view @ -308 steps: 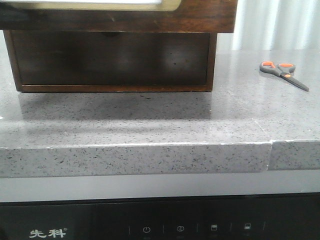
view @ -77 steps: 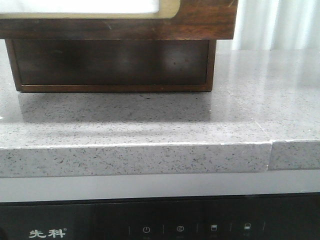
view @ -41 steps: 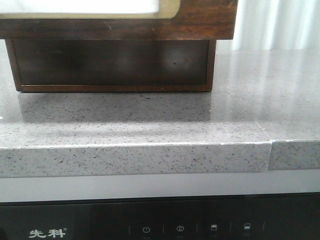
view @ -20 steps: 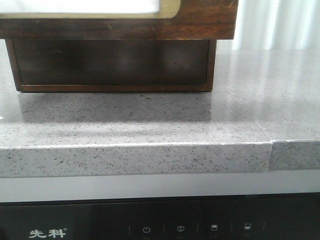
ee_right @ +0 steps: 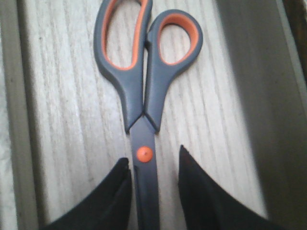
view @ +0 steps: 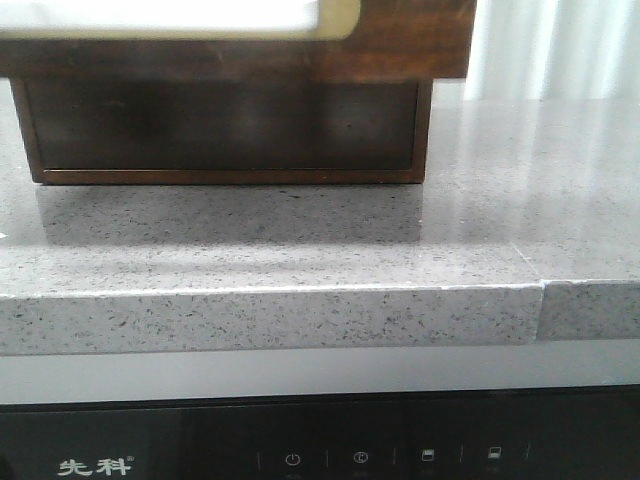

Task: Put scissors in drawer with both arms
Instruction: 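Carry the scissors with the right gripper and drop them into the drawer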

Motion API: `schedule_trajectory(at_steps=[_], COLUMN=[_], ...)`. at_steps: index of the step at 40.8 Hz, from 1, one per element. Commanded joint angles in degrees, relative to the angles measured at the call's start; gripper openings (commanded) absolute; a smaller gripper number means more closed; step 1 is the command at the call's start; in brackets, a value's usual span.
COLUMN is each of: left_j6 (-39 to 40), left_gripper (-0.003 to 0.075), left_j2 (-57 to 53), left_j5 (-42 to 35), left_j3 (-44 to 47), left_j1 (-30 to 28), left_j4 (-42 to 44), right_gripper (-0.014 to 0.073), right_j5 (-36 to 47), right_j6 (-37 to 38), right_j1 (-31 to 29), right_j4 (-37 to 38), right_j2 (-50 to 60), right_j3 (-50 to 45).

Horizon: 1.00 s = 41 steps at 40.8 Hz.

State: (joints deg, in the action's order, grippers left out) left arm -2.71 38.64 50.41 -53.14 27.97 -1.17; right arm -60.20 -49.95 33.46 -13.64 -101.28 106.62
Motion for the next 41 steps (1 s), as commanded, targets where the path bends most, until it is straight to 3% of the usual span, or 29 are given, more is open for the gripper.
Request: schedule_trajectory(at_steps=[1,13,31,41], left_j6=[0.5,0.5,0.5,0.5], left_gripper=[0.0490,0.0490,0.0490,0.0490], left_j2=[0.1,0.1,0.1,0.1], left_j5=[-4.2,-4.2,-4.2,-4.2], left_j3=[-2.0,-2.0,-2.0,-2.0], left_j1=[0.2,0.2,0.2,0.2], left_j4=[-0.6,-0.6,-0.6,-0.6], right_gripper=[0.0303,0.0301,0.0301,0.0301], right_j5=[2.5,2.3,-2.2,2.3], right_j6=[0.0,7.2,35.5,39.4], right_j1=[-0.1,-0.4,-0.4,-0.4], right_j4=[-0.6,-0.3,4.9,5.5], right_j2=[3.1,6.4,19.8,32.7], right_j3=[1.5,1.5,0.8,-12.7])
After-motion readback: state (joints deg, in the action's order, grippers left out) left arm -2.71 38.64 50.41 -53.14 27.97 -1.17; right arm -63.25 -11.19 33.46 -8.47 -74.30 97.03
